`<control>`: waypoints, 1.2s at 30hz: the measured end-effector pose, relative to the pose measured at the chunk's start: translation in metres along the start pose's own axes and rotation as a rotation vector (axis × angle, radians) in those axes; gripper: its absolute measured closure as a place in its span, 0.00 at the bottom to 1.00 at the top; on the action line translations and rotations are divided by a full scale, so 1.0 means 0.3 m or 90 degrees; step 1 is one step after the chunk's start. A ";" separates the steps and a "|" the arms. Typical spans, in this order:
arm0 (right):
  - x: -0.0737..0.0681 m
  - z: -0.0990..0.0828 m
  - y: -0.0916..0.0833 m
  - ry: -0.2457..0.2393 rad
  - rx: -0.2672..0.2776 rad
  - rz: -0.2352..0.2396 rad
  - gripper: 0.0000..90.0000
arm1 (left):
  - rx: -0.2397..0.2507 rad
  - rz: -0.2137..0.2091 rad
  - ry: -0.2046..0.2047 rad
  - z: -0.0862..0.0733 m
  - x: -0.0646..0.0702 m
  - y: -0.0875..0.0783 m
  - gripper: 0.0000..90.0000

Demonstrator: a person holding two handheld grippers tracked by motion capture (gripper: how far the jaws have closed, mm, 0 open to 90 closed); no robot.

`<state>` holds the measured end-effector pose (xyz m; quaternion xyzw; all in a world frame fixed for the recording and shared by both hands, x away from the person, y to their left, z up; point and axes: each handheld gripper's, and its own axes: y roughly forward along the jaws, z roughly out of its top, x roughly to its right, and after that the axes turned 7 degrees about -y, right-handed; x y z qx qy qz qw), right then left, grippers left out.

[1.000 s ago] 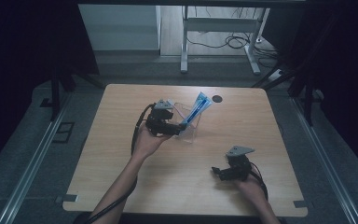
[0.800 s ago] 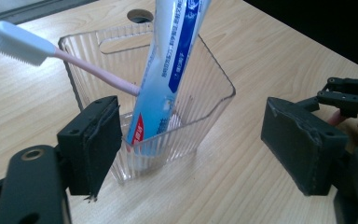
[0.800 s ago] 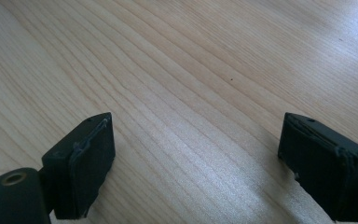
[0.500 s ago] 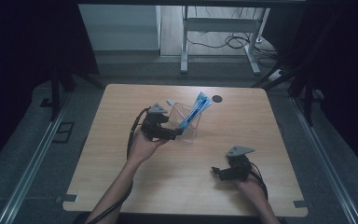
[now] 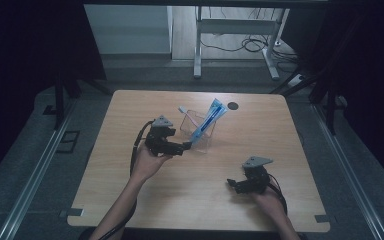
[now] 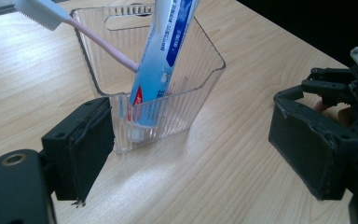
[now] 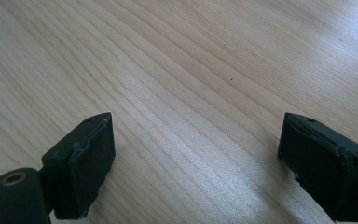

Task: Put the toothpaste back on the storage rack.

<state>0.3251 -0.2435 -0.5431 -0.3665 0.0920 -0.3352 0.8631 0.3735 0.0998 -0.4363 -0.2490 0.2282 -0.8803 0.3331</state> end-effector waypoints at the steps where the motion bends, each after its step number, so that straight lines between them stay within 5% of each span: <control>1: 0.000 0.000 0.000 0.000 0.000 0.000 0.12 | 0.001 0.000 0.001 -0.003 0.002 -0.004 0.16; 11: 0.001 0.000 0.000 -0.001 -0.001 0.001 0.12 | 0.020 -0.010 0.000 -0.044 0.019 -0.050 0.15; 36: 0.000 0.000 0.000 0.001 0.000 0.000 0.12 | 0.009 0.059 0.044 -0.178 0.010 -0.124 0.13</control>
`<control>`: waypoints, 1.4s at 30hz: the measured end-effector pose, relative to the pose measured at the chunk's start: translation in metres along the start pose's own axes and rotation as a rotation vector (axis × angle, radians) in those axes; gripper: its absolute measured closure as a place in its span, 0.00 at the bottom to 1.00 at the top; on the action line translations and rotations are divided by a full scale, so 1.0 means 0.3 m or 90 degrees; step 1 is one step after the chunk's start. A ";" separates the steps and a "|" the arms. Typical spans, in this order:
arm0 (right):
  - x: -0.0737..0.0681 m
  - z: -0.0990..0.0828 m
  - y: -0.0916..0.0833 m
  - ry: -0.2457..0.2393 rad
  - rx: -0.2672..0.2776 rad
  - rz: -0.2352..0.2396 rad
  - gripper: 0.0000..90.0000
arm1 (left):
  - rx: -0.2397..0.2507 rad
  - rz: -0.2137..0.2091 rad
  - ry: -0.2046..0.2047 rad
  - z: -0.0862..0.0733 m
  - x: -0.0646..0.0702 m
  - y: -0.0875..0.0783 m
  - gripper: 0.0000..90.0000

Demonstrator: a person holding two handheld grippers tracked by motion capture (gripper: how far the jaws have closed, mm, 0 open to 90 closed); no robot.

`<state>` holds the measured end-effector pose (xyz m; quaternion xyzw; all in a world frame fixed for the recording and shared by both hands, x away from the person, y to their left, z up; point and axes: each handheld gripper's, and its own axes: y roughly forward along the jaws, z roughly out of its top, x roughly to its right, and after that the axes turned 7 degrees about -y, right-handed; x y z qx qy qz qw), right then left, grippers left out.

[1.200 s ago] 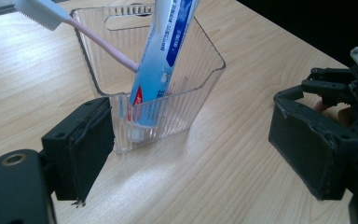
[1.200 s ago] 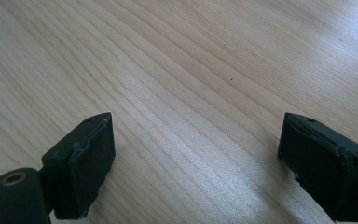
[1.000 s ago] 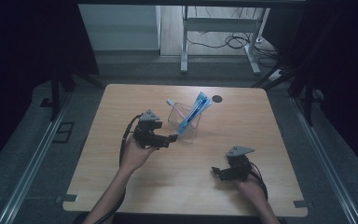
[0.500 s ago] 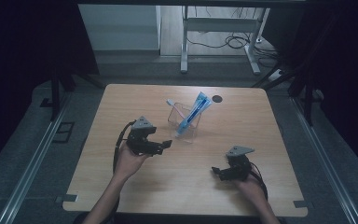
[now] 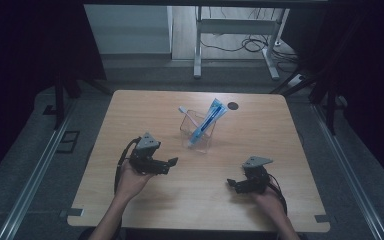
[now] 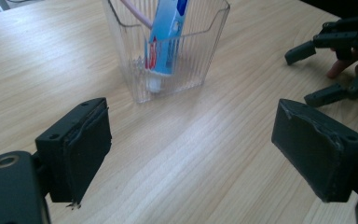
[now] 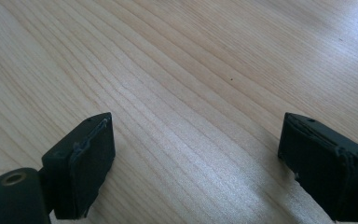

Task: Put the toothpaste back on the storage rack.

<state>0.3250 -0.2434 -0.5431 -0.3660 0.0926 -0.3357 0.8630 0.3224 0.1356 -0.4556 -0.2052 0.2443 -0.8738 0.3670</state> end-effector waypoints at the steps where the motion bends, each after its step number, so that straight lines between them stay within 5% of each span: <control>1: 0.000 0.000 0.000 0.000 0.000 0.000 0.12 | -0.001 0.002 0.002 -0.006 0.001 -0.003 0.13; 27: 0.000 0.000 0.000 0.000 0.000 0.000 0.12 | -0.018 0.039 -0.009 -0.189 -0.010 -0.049 0.13; 42: -0.002 0.000 0.000 0.003 -0.001 -0.004 0.11 | -0.042 0.047 -0.025 -0.288 -0.015 -0.008 0.13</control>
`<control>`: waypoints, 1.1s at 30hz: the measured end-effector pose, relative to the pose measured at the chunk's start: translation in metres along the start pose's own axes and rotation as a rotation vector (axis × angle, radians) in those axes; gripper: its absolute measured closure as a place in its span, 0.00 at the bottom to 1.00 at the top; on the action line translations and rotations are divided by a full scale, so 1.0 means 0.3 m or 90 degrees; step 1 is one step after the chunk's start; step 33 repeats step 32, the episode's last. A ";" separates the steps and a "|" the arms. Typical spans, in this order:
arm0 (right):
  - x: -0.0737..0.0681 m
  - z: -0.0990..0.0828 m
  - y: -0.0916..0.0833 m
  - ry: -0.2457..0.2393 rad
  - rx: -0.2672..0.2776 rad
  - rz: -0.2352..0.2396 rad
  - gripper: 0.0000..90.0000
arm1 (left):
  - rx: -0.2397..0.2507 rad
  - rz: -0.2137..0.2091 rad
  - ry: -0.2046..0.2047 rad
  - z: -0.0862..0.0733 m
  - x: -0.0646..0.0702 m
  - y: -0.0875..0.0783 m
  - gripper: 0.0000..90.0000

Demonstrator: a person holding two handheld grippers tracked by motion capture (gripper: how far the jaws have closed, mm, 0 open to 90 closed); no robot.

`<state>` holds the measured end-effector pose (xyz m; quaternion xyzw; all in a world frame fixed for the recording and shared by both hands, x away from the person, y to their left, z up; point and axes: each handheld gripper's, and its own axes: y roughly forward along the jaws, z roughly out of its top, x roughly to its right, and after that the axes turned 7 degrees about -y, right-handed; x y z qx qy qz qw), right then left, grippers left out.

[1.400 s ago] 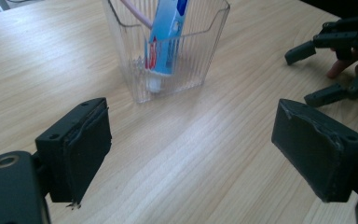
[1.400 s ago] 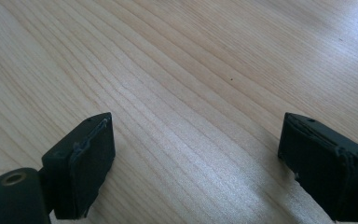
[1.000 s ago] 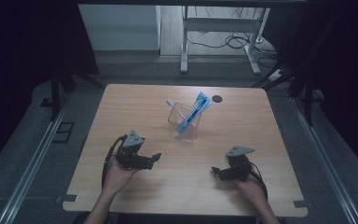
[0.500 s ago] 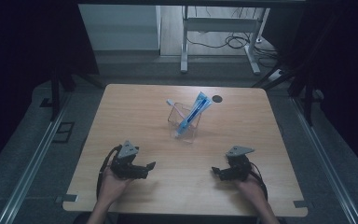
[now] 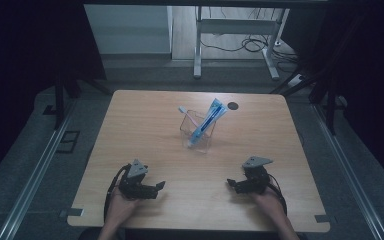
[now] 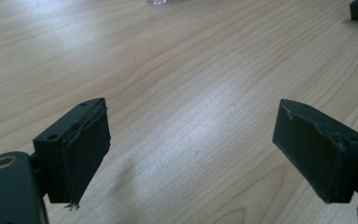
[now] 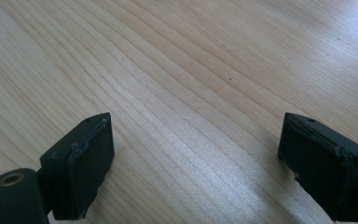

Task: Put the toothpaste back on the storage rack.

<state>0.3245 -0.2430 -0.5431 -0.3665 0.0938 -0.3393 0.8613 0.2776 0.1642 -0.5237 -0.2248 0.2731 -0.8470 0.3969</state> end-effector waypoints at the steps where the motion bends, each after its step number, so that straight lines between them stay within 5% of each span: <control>1: 0.000 0.000 0.000 0.000 0.000 0.000 0.11 | -0.001 -0.002 -0.001 -0.003 0.001 0.004 0.13; 21: 0.000 0.000 0.000 0.000 0.000 0.000 0.11 | -0.070 0.007 0.024 -0.033 0.029 0.074 0.13; 33: 0.000 0.000 0.000 0.000 0.000 0.000 0.11 | -0.073 0.016 0.030 -0.033 0.036 0.078 0.12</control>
